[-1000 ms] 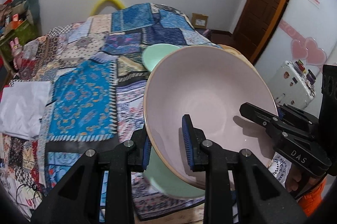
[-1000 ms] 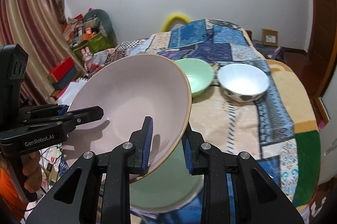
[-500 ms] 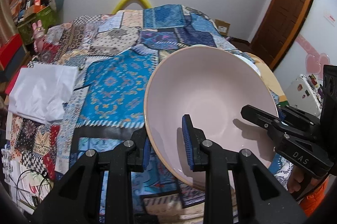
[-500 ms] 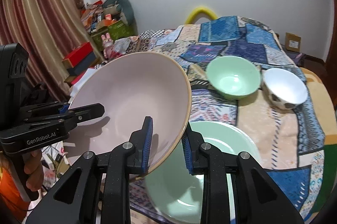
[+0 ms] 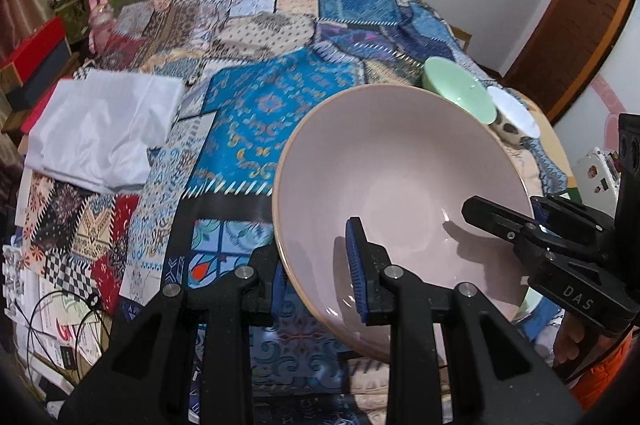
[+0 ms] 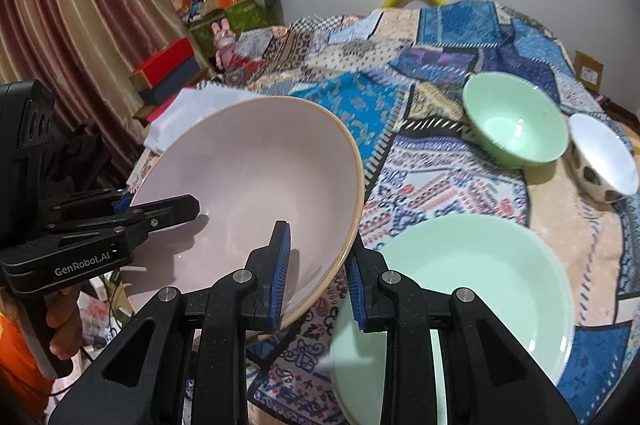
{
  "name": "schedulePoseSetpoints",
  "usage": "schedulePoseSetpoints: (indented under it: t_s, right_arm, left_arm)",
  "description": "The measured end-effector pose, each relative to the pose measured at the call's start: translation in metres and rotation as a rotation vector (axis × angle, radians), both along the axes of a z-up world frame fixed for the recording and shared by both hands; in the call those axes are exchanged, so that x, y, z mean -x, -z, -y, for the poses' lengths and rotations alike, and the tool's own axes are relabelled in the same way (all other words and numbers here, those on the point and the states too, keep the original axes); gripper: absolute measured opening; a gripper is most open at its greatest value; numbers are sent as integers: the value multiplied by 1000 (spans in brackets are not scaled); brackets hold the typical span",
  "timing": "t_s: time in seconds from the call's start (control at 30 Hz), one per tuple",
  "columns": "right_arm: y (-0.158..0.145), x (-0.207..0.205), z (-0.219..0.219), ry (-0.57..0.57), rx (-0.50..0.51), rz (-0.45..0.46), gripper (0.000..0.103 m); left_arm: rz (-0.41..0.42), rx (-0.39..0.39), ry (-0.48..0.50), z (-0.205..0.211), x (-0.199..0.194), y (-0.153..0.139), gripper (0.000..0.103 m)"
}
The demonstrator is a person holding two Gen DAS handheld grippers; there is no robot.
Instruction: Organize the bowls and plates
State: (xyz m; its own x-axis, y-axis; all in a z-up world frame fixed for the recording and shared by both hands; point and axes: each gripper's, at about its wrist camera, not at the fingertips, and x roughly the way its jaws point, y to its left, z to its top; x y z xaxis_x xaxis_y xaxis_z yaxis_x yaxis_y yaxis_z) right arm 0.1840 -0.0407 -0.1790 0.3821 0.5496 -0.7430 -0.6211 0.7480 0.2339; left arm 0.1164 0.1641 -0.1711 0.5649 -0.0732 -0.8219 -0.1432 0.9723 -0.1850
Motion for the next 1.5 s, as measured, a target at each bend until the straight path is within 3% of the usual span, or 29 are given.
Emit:
schedulePoseSetpoints:
  t_s: [0.43, 0.87, 1.0, 1.13, 1.3, 1.5]
  right_arm:
    - [38, -6, -34, -54, 99, -73, 24]
    - [47, -9, -37, -57, 126, -100, 27]
    - [38, -7, -30, -47, 113, -73, 28]
    - [28, -7, -21, -36, 91, -43, 29]
    - [11, -8, -5, -9, 53, -12, 34]
    - [-14, -10, 25, 32, 4, 38, 34]
  left_arm:
    - [-88, 45, -56, -29, -2, 52, 27]
    - [-97, 36, -49, -28, -1, 61, 27]
    - [-78, 1, -64, -29, 1, 53, 27]
    - [-53, -15, -87, -31, 5, 40, 37]
    - [-17, -50, -112, -29, 10, 20, 40]
    - [59, -108, -103, -10, 14, -16, 51]
